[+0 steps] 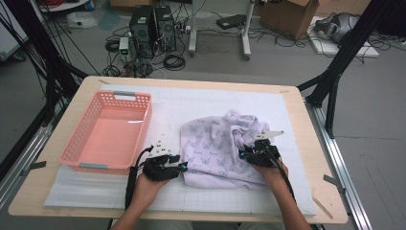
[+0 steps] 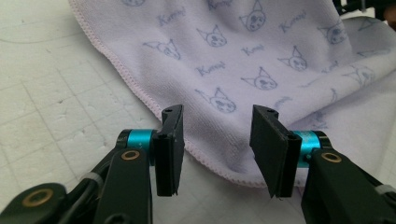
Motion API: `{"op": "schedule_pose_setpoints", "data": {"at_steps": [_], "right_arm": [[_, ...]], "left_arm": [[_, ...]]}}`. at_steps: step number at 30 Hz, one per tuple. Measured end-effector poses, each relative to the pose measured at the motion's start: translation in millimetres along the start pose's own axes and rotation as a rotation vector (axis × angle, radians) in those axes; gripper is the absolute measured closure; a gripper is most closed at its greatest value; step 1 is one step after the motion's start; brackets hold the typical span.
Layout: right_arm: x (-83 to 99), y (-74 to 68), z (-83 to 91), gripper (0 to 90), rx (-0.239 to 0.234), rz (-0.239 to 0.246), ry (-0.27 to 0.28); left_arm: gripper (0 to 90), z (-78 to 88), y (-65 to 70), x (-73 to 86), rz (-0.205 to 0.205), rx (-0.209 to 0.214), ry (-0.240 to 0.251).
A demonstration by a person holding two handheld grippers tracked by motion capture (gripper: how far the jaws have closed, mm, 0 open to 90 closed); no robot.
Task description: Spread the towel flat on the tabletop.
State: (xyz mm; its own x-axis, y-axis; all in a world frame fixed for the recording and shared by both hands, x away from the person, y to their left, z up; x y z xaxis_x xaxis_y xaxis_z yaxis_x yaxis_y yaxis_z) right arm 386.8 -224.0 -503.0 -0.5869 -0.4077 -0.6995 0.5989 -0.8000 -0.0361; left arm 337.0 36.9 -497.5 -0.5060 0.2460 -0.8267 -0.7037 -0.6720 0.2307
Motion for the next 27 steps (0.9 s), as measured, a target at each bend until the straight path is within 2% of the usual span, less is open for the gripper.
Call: {"op": "schedule_pose_setpoints", "data": {"at_steps": [2,5,7,10,11,13,14,17,19,20,21,22,23,25,26,27], "right_arm": [[2.1,10.3,2.1,86.7,0.022,-0.016,-0.007],[2.3,33.3,10.0,87.1,0.139,-0.026,0.013],[0.6,54.0,18.0,87.2,0.251,-0.045,0.046],[1.7,89.6,33.4,87.1,0.457,-0.08,0.081],[3.7,99.0,38.3,87.1,0.492,-0.121,0.093],[7.1,105.4,41.7,85.4,0.442,-0.216,0.12],[8.1,103.9,42.9,80.2,0.418,-0.225,0.123],[7.6,95.1,50.7,68.6,0.375,-0.204,0.162],[8.3,88.5,58.0,65.7,0.328,-0.204,0.185],[10.5,84.7,61.0,65.5,0.302,-0.2,0.185],[10.5,84.7,61.0,65.5,0.302,-0.2,0.185],[18.2,77.0,64.4,65.4,0.26,-0.189,0.162],[23.1,73.0,65.2,65.5,0.245,-0.179,0.149],[28.5,69.7,65.9,65.4,0.236,-0.168,0.137],[37.6,65.9,69.2,64.4,0.232,-0.163,0.138],[40.9,64.5,71.8,64.1,0.225,-0.179,0.151]], "left_arm": [[54.8,-0.5,0.8,-0.1,0.0,0.004,0.0],[54.7,-0.9,1.5,-0.7,0.0,0.007,0.003],[54.1,-1.0,1.6,-0.8,0.0,0.005,0.004],[53.2,-2.0,3.4,-1.9,0.001,0.012,0.008],[53.0,-2.3,3.8,-2.3,0.0,0.013,0.01],[50.8,-2.5,4.0,-2.5,0.001,0.015,0.01],[50.2,-2.7,4.3,-2.8,0.006,0.018,0.011],[46.4,-4.4,4.5,-2.5,0.015,0.027,0.002],[43.7,-8.8,7.4,-3.9,0.01,0.039,-0.01],[43.3,-10.4,9.9,-4.9,0.006,0.049,-0.014],[42.8,-10.4,9.9,-4.9,0.006,0.049,-0.014],[41.9,-15.0,15.6,-6.2,-0.006,0.07,-0.028],[41.8,-18.0,18.4,-6.3,-0.012,0.074,-0.031],[42.7,-22.0,21.2,-5.2,-0.021,0.073,-0.042],[47.7,-26.7,24.7,-1.8,-0.086,0.04,-0.088],[54.3,-27.2,26.4,-1.9,-0.105,0.033,-0.092]]}}
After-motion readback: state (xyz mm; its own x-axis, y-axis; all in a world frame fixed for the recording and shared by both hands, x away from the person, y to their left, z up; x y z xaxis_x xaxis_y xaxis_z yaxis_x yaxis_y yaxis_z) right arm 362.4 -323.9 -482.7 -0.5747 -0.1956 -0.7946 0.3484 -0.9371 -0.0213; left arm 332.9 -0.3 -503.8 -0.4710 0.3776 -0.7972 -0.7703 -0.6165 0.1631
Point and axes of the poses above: each handheld gripper's, and its own axes: z roughly backward along the jaws, x roughly out of its underside, y roughly to its right, the point moved 9 cm from there along -z, roughly forward along the jaws, and after that the axes turned 2 degrees about x, right-handed, at the moved point
